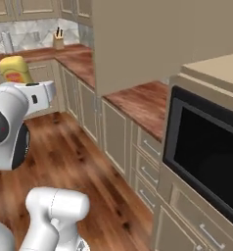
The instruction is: The dining table condiment station is running low on mustard. Refill the condiment station by opening the cabinet and taking the mustard from the cabinet and placing it on the dining table.
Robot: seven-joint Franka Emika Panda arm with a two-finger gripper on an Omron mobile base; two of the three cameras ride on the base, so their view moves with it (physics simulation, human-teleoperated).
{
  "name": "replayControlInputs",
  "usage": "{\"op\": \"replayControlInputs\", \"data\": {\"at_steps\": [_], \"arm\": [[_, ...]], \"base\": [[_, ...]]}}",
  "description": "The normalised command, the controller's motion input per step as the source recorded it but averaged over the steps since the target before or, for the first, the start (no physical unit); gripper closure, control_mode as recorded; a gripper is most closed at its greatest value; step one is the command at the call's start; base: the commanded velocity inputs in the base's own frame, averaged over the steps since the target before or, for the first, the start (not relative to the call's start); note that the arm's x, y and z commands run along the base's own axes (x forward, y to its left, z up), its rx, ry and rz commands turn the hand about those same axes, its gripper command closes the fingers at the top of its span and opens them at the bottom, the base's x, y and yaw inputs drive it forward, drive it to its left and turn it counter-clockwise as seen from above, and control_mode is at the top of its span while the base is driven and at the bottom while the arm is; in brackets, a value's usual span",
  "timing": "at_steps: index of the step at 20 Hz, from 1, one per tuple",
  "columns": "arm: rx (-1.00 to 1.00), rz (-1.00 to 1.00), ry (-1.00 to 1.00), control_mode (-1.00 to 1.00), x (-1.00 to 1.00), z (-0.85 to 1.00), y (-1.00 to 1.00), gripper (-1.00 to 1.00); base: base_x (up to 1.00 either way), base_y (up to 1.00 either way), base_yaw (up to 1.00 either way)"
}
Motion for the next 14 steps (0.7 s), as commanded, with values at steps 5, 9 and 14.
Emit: {"op": "replayControlInputs", "data": {"at_steps": [5, 9, 14], "arm": [[0.0, 0.0, 0.0, 1.0, 0.0, 0.0, 0.0, 1.0], [0.0, 0.0, 0.0, 1.0, 0.0, 0.0, 0.0, 1.0], [0.0, 0.0, 0.0, 1.0, 0.0, 0.0, 0.0, 1.0]], "base": [[-0.47, 0.21, 0.77], [-0.37, 0.14, 0.79], [-0.41, 0.04, 0.76]]}}
